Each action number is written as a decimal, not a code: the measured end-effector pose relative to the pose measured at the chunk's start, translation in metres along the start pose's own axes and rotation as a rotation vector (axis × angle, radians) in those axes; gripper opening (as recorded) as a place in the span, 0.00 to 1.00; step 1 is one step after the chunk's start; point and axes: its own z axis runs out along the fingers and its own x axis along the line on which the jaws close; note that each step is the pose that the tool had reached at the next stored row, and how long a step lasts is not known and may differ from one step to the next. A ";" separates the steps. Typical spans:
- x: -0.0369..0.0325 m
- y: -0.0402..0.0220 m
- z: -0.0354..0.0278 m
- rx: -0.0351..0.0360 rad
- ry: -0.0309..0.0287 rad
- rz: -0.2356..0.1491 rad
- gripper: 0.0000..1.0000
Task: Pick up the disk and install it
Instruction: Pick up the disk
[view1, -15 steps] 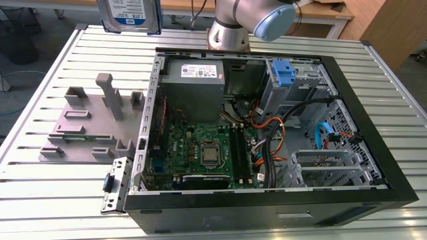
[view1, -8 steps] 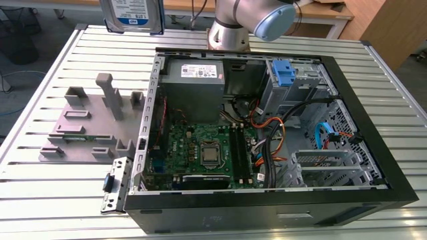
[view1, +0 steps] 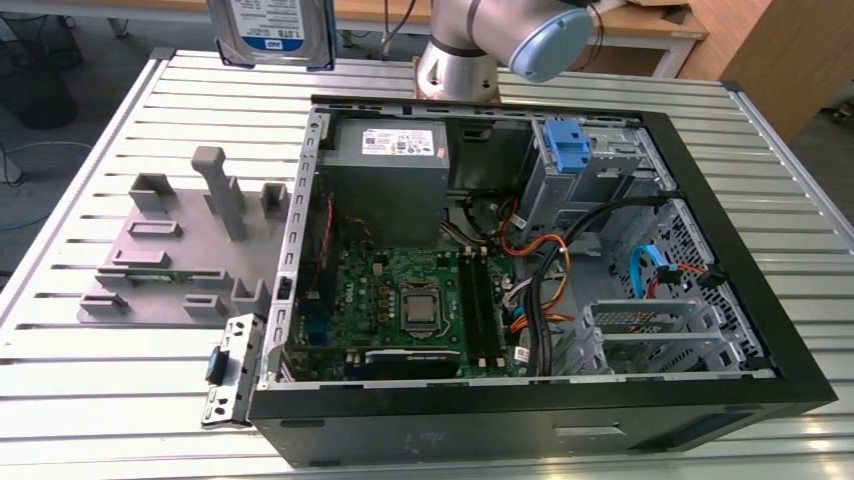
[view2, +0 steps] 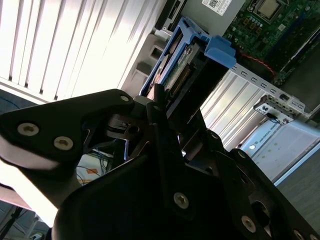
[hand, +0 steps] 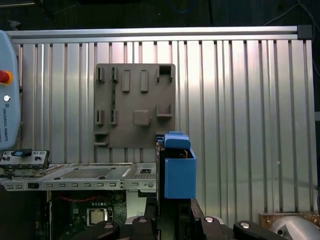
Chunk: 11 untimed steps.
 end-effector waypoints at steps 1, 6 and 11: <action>0.0001 -0.0014 0.0001 0.0001 -0.0001 0.000 0.35; 0.0015 -0.0100 0.0009 0.0001 -0.0001 0.000 0.35; 0.0022 -0.0145 0.0012 0.0000 0.0000 0.000 0.35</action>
